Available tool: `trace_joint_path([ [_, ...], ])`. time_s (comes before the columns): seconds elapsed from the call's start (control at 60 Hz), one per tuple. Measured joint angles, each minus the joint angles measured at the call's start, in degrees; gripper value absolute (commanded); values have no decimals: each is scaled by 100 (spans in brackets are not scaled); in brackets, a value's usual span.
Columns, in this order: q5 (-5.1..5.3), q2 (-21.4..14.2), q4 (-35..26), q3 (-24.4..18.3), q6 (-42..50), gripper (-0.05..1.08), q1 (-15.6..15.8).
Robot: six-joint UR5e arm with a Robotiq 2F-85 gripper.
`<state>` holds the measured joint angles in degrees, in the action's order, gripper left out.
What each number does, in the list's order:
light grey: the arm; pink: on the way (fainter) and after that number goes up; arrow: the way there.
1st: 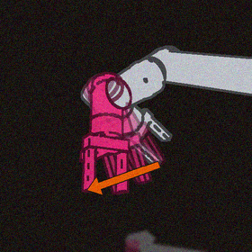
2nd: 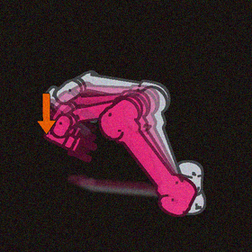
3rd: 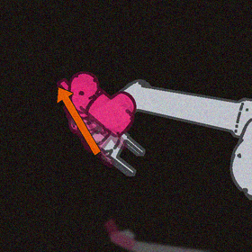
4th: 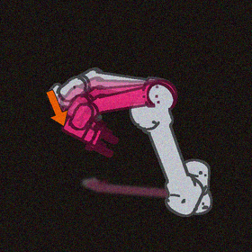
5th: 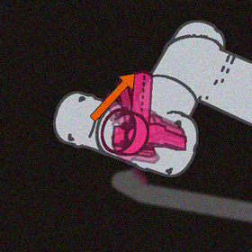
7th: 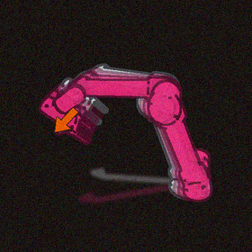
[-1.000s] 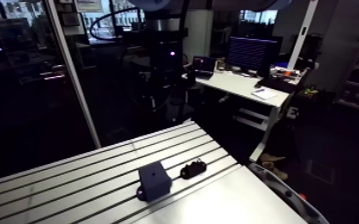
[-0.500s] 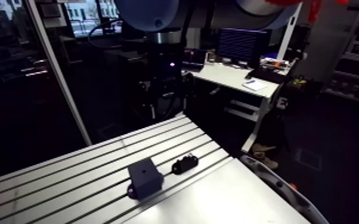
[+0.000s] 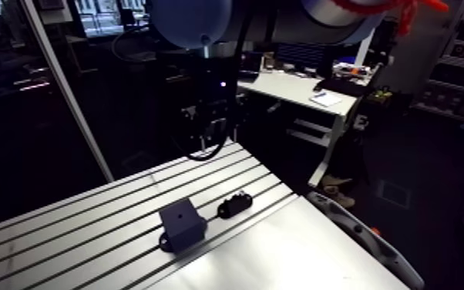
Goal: Pick up the M10 bolt and insert it into the hole until fully seated.
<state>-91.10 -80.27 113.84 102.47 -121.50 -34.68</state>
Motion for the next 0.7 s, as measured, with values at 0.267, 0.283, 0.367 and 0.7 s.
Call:
trace_joint_path([
  [0.267, 0, 97, 29, 5, -16, 35, -45],
  [0.283, 0, 101, 30, 5, -17, 35, -49],
  [0.367, -1, 128, 36, 5, -29, 35, -67],
  [0.7, -15, 260, 236, 46, -157, 39, -154],
])
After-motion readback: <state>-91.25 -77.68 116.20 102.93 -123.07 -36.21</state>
